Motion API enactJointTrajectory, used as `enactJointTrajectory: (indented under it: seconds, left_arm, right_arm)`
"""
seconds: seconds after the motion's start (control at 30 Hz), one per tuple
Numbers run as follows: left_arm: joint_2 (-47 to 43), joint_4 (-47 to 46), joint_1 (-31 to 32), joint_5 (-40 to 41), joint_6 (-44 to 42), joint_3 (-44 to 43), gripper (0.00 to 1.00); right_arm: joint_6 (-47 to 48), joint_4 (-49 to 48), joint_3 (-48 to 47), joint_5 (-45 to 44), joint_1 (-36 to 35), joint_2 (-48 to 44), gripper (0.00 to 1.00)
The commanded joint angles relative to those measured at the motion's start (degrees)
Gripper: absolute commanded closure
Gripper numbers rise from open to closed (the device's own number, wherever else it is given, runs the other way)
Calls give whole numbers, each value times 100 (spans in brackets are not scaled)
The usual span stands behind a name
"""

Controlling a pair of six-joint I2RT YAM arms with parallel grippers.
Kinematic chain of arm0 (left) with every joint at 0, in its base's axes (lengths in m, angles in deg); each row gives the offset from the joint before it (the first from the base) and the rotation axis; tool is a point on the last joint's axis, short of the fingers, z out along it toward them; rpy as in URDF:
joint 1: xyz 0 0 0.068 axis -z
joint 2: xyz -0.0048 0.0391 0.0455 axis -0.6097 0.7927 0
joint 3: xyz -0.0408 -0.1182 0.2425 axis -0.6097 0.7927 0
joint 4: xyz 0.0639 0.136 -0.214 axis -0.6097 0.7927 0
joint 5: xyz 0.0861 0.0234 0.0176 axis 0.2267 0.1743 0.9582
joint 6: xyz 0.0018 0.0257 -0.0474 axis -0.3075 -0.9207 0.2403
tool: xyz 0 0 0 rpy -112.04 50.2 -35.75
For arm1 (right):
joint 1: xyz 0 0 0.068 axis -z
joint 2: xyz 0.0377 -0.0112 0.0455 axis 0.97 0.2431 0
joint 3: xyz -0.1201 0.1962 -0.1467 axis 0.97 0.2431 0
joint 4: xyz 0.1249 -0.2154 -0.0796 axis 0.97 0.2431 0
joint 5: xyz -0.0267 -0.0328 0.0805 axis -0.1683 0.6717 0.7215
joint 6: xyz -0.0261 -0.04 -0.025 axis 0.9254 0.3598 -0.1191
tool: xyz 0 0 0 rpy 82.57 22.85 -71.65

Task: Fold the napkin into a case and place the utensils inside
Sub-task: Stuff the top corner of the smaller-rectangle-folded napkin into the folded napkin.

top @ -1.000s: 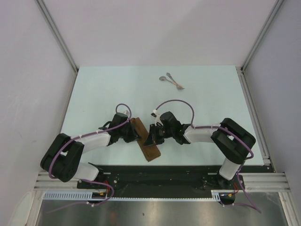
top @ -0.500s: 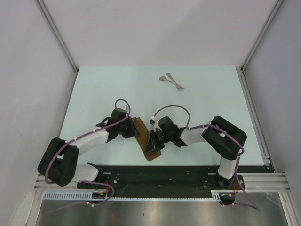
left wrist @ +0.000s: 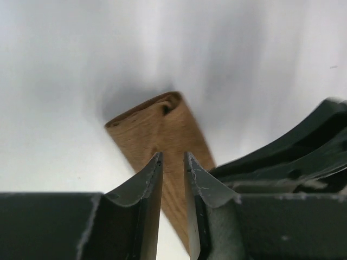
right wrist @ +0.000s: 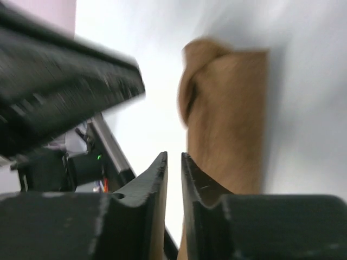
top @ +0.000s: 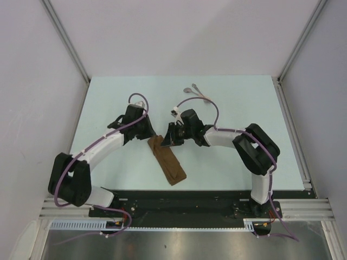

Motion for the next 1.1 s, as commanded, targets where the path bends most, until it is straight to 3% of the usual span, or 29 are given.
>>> enactJointTrajectory:
  seconds: [0.0,0.17,0.63,0.87,1.07]
  left_arm:
    - [387,487,44,483,-139,-248,76]
    - [607,531,272,854,-130,-301,77]
    - [1109,311,404,1364,-77,-328,81]
    - [1249,39,430,1083,-104,-336,96]
    - [1205,-260,457,811,-42,-223,100]
  right_arm:
    - [-83,-30,-564,1,75,637,86]
    - [-312,-312,-827,-86,75,955,100]
    - [-655,-769,-960,-121,40,1553,100]
    - [-708,-884,-1135,-139,22,1737,100]
    - [-796,-892,-1442,-200,13,2088,100]
